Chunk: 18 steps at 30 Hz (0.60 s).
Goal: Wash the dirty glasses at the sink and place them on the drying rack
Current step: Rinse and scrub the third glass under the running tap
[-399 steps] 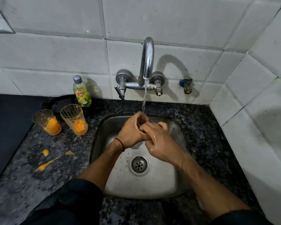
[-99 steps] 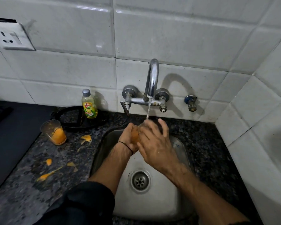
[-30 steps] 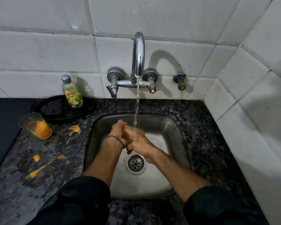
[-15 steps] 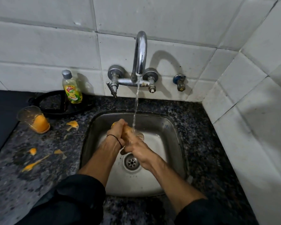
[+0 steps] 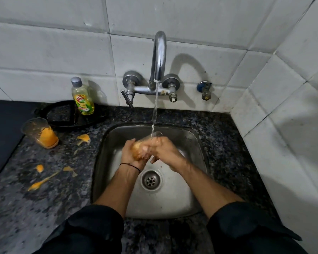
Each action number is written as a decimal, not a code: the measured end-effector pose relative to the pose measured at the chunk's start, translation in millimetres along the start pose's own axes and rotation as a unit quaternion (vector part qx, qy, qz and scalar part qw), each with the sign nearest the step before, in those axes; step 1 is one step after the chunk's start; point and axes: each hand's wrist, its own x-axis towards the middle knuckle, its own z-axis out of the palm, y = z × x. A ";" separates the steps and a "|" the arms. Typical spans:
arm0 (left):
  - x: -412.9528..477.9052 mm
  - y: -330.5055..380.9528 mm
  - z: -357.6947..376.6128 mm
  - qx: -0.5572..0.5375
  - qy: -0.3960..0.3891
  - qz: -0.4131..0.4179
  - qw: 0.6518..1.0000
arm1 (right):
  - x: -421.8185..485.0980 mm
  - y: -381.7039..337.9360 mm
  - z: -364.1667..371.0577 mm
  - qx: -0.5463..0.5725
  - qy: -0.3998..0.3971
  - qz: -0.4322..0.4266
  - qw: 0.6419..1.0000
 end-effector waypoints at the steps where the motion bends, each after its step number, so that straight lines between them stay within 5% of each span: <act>1: -1.7 1.1 -1.3 -0.013 0.005 0.022 1.000 | -1.7 -3.9 2.3 0.078 0.025 0.029 0.996; 3: 3.2 5.8 -4.2 -0.007 0.005 0.016 1.000 | -5.7 -7.2 8.8 0.125 0.039 0.038 0.991; 5: 8.8 18.6 -3.8 0.053 0.027 -0.025 0.998 | -5.4 -2.1 12.6 -0.039 -0.024 -0.029 0.999; 6: 10.4 26.1 -2.6 0.091 0.040 -0.055 0.993 | -5.7 0.5 11.5 -0.205 -0.071 -0.065 0.974; 8: 10.7 37.6 1.7 0.159 0.035 -0.103 0.981 | -4.5 3.9 3.6 -0.495 -0.112 -0.129 0.852; 9: 9.7 39.8 3.8 0.172 0.033 -0.110 0.978 | -3.8 2.4 -1.3 -0.572 -0.112 -0.143 0.800; 11: 7.7 37.1 8.0 0.118 0.002 -0.082 0.990 | 1.4 0.1 -2.2 -0.613 -0.087 -0.154 0.770; 13: 8.3 26.9 10.3 0.030 -0.056 -0.031 0.997 | 11.6 1.4 11.5 -0.477 -0.037 -0.092 0.873; 15: 7.1 13.6 9.8 -0.017 -0.083 0.008 0.996 | 17.0 -7.5 33.0 -0.167 0.036 0.017 0.985; 17: 6.4 4.7 7.6 -0.055 -0.067 0.006 0.996 | 19.8 -9.0 45.3 -0.010 0.081 0.079 0.994; 18: 5.7 4.8 6.0 -0.064 -0.063 0.003 0.996 | 18.6 -9.5 45.8 -0.042 0.075 0.076 0.993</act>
